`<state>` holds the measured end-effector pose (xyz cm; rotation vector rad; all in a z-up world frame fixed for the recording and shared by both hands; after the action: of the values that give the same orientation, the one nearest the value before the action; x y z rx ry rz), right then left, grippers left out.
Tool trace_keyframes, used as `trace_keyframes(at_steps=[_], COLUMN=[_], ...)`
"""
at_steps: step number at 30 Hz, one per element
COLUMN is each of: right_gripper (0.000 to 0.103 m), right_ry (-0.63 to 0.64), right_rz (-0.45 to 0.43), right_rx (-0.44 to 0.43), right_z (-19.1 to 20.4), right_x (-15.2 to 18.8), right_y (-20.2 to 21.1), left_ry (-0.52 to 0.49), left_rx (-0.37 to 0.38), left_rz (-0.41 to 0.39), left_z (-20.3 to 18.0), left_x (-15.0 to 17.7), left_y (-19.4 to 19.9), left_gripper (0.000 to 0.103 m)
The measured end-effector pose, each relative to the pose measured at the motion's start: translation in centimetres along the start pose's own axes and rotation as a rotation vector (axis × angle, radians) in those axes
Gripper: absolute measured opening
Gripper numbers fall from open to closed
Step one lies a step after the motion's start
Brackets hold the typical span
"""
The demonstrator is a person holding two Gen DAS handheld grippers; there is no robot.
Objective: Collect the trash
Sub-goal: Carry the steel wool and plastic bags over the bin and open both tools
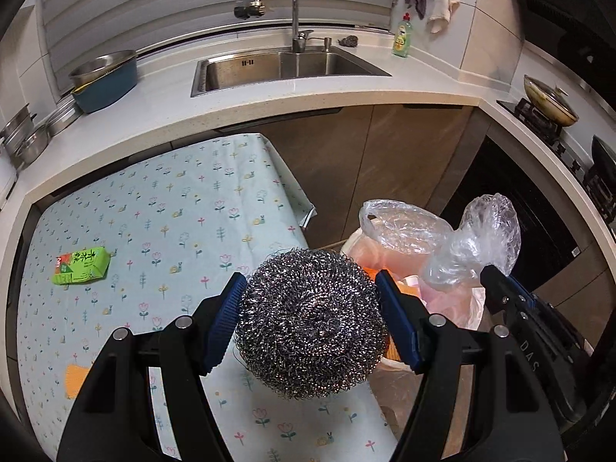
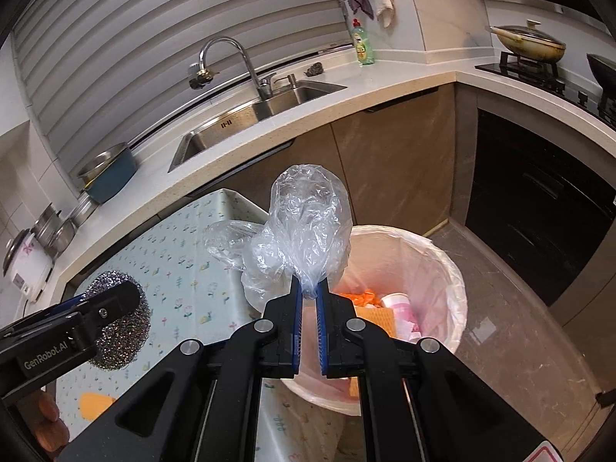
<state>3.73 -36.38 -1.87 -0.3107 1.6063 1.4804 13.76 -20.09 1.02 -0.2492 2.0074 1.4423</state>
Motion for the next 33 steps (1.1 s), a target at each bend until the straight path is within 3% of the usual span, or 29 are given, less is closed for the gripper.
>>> trace_keyframes(at_steps=[8, 11, 13, 29, 33], right_gripper=[0.008, 0.016, 0.032, 0.034, 0.039], right_ry=[-0.027, -0.029, -0.036, -0.088, -0.106], right_rz=[0.04, 0.061, 0.064, 0.078, 0.075], right_rx=[0.019, 0.028, 0.024, 0.036, 0.047], right_z=[-2.7, -3.1, -3.3, -6.3, -7.1], right_x=[1.1, 1.4, 1.6, 3.2, 3.4], right_y=[-1.4, -2.4, -2.8, -2.3, -1.9], left_ry=[-0.034, -0.038, -0.04, -0.106, -0.118], left_rx=[0.003, -0.003, -0.008, 0.038, 0.063], left_rz=[0.017, 0.025, 0.027, 0.075, 0.07], left_z=[-2.6, -2.8, -2.9, -7.4, -8.8], left_x=[0.7, 0.7, 0.7, 1.4, 1.5], left_y=[-1.0, -1.5, -1.8, -4.3, -4.4], left_gripper=[0.066, 0.066, 0.066, 0.066, 0.07])
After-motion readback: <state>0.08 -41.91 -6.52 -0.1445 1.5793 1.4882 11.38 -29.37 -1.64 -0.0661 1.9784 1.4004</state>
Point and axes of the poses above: each gripper's, at about its wrist camera, not at the fingertips, and y roughly against the way its jaws point, z to its left, x to its underside, the point moved 1 cm from there along -y, roughly the way its jaws point, and after that the axes turned 13 degrees about y, right-handed, at the moved point
